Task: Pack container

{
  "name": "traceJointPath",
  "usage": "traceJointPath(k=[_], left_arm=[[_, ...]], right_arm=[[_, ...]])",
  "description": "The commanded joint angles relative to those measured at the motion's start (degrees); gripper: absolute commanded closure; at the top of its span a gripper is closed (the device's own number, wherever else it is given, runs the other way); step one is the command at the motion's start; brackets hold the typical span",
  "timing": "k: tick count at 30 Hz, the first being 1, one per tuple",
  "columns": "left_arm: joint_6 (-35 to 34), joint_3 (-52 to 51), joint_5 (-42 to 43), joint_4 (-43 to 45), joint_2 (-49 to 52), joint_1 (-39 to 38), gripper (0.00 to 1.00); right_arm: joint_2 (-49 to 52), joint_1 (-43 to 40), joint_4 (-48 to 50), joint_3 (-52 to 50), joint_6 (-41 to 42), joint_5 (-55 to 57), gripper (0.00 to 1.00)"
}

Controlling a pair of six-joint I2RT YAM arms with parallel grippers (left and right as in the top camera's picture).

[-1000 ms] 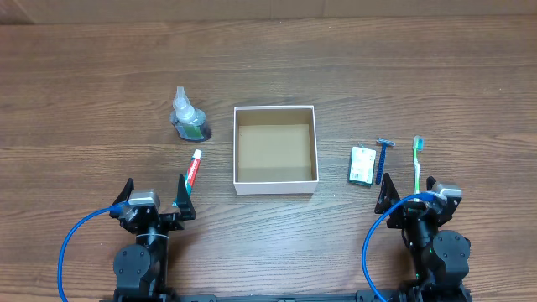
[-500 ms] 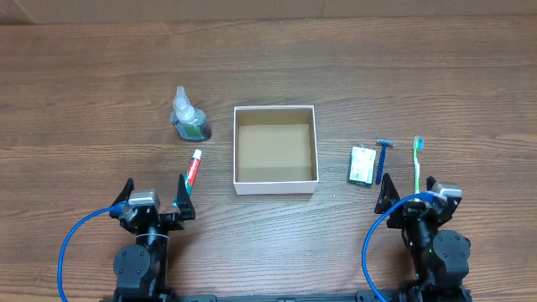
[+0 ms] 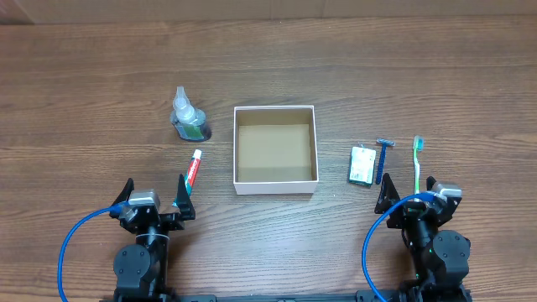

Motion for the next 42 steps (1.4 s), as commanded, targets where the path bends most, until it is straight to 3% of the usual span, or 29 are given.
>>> traceJointPath(k=[1,7,9,14,18,22,25,28,31,33,37,40,42], left_arm=[[-1.0,-0.7,-0.5,0.2,-0.5,0.2,0.0],[-1.0,-0.7,-0.3,0.7,-0.5,0.2,0.0],[-10.4,-0.7,13.8,-0.2,-0.5,0.2,0.0],[-28.7,-0.6,32.8,1.1,-0.4,0.2,0.0],[-36.2,-0.6,36.3,1.4,-0.4,0.2,0.0],[-36.9,1.5,41.3,4.6,-0.4,0.2,0.0],[-35.4,10.3,39.4,3.0,1.0,0.2,0.0],[-31.1,23.9,38.7,-4.3,8.6,0.2,0.0],[-24.9,42.6,36.7,-19.7,23.9,0.2,0.0],[-21.9,51.3,32.1,-29.1,31.3,0.2,0.0],[-16.3,79.4,14.2,-57.8,55.4,0.2,0.0],[-15.9,94.2,12.7,-68.2,68.7,0.2,0.0],[-15.9,101.3,13.3,-69.6,77.4,0.2,0.0]], right_arm=[[-0.2,-0.2,0.4,-0.2,-0.1,0.4,0.0],[-0.2,-0.2,0.4,-0.2,-0.1,0.4,0.0],[-0.2,-0.2,0.4,-0.2,-0.1,0.4,0.0],[-0.2,-0.2,0.4,-0.2,-0.1,0.4,0.0],[-0.2,-0.2,0.4,-0.2,-0.1,0.4,0.0],[-0.2,-0.2,0.4,-0.2,-0.1,0.4,0.0],[-0.2,-0.2,0.4,-0.2,-0.1,0.4,0.0],[-0.2,-0.2,0.4,-0.2,-0.1,0.4,0.0],[-0.2,-0.2,0.4,-0.2,-0.1,0.4,0.0],[-0.2,-0.2,0.4,-0.2,-0.1,0.4,0.0],[-0.2,-0.2,0.4,-0.2,-0.1,0.4,0.0],[-0.2,-0.2,0.4,-0.2,-0.1,0.4,0.0],[-0.2,-0.2,0.4,-0.2,-0.1,0.4,0.0]])
